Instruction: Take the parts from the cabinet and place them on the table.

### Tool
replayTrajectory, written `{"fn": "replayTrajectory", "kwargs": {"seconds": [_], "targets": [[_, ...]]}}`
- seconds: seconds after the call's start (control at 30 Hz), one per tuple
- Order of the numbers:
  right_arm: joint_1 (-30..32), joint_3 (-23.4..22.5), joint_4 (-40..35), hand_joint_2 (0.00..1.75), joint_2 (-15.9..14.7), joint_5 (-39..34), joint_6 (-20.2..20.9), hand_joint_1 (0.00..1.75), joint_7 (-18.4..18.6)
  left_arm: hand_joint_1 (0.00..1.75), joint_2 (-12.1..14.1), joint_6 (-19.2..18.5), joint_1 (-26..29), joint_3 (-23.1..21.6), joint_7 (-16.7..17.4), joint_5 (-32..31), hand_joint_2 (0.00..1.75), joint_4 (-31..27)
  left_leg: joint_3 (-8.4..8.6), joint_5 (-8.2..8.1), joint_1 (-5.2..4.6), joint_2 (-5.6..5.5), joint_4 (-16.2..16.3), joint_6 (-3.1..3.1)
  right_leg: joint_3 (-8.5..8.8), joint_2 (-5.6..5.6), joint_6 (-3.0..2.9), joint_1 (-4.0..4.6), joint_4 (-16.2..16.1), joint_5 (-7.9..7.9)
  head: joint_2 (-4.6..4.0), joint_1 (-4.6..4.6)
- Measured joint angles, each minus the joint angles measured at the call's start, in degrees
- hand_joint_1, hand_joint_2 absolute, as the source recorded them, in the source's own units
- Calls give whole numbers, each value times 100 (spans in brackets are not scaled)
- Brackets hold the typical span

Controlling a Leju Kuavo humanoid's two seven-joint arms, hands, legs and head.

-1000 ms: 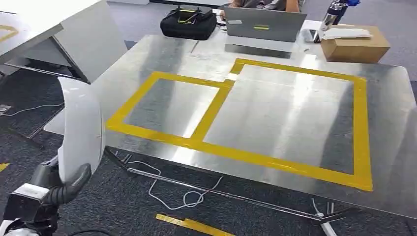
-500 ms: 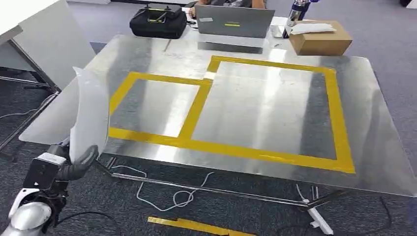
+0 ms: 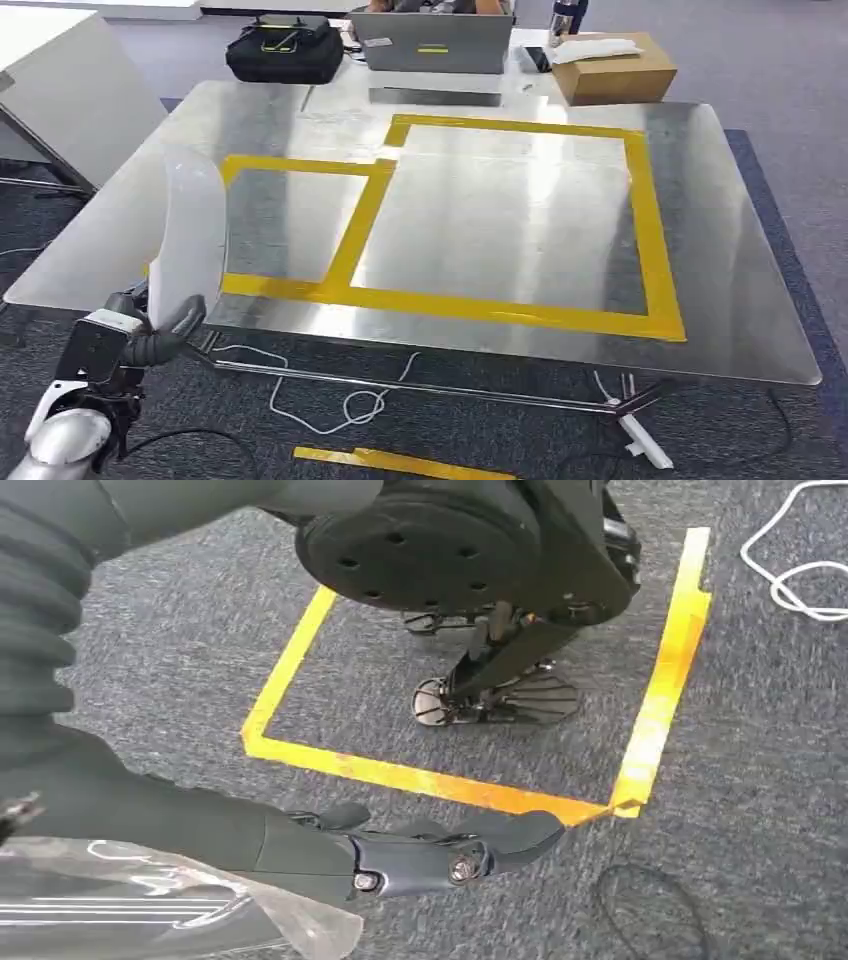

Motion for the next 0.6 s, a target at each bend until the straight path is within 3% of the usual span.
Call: {"fn": "replayTrajectory", "kwargs": {"seconds": [0.03, 0.07, 0.1, 0.17, 0.2, 0.23, 0.27, 0.3, 0.37, 0.4, 0.43, 0.47, 0.53, 0.57, 0.6], "targets": [[1, 2, 0, 175, 0, 0, 0, 0, 2, 175, 0, 0, -3, 0, 0, 0, 175, 0, 258, 267, -5, -30, -537, 45, 15, 20, 2, 8, 0, -1, 0, 2], [-1, 11, 4, 175, 0, 0, 0, 0, 2, 175, 0, 0, -14, 0, 0, 0, 175, 0, 422, 341, -18, -102, -907, 102, 10, 33, 9, 11, 0, -1, 0, 4], [-9, 17, 9, 175, 0, 0, 0, 0, 0, 175, 0, 0, -19, 0, 0, 0, 175, 0, 484, 298, -22, -92, -1046, 107, -25, 62, 44, 51, 37, -13, 0, 9], [5, 22, 11, 175, 0, 2, 0, 0, 0, 175, -2, 2, -19, 0, 2, 0, 175, 4, 439, 290, -46, -86, -1035, 108, -65, 64, 116, 20, 19, 20, 0, 7], [10, 24, 15, 175, 0, 2, 0, 0, 0, 175, -2, 0, -15, 0, 2, 0, 175, 4, 437, 303, -54, -84, -1047, 127, -60, 66, 151, 14, 1, 34, 0, 7], [9, 24, 15, 175, -4, 2, 0, 0, 0, 175, -6, 0, -24, -2, 2, 0, 175, 4, 455, 354, -1, -62, -1123, 177, -69, 69, 186, 21, 21, 6, 0, 4], [11, 26, 15, 175, -15, 0, 0, 0, -4, 175, -20, 0, -32, -4, 2, 0, 175, 4, 465, 363, 1, -31, -1134, 198, -160, 25, 208, 15, 140, -109, 0, 26], [2, 28, 17, 175, -15, -2, 0, 0, -7, 175, -20, 0, -35, -2, -2, 0, 175, 7, 457, 368, 2, -25, -1134, 229, -306, -4, 229, 8, 478, -320, 0, 61], [6, 39, 20, 175, -15, 0, 0, 0, -7, 175, -17, 0, -22, -2, 0, 0, 175, 13, 438, 368, -6, 12, -1131, 229, -747, -26, 274, -16, 1417, -733, 0, 65], [10, 44, 26, 175, -15, 2, 0, 0, -4, 175, -20, 0, -22, -2, 0, 0, 175, 24, 433, 369, -8, 24, -1125, 229, -904, -27, 292, -22, 1745, -827, 0, 70], [13, 44, 33, 175, -15, 2, 0, 0, -4, 175, -20, 0, -16, -2, 0, 0, 175, 35, 436, 368, -8, 38, -1121, 229, -937, -29, 298, -29, 1805, -775, 0, 68], [12, 44, 35, 175, -17, 2, 0, 0, -4, 175, -20, 0, -15, -7, 0, -2, 175, 39, 441, 367, -8, 45, -1119, 227, -828, -36, 303, -35, 1584, -593, 0, 72], [11, 44, 35, 175, -26, 2, -2, 0, -4, 175, -24, 0, -16, -7, 0, -2, 175, 42, 460, 354, -5, 52, -1116, 205, -312, -86, 289, -43, 572, -88, 0, 72], [8, 46, 35, 175, -28, 51, 57, 0, -7, 175, -24, 0, -30, -7, 92, -57, 175, 42, 471, 340, -8, 58, -1112, 177, -67, -150, 276, -43, 101, 10, 0, 72], [9, 94, 42, 175, -48, 153, 191, 0, -7, 175, -24, 2, -98, -9, 368, -180, 175, 70, 459, 315, -52, 50, -1091, 128, -32, -162, 251, -16, -28, -89, 0, 72]]}}
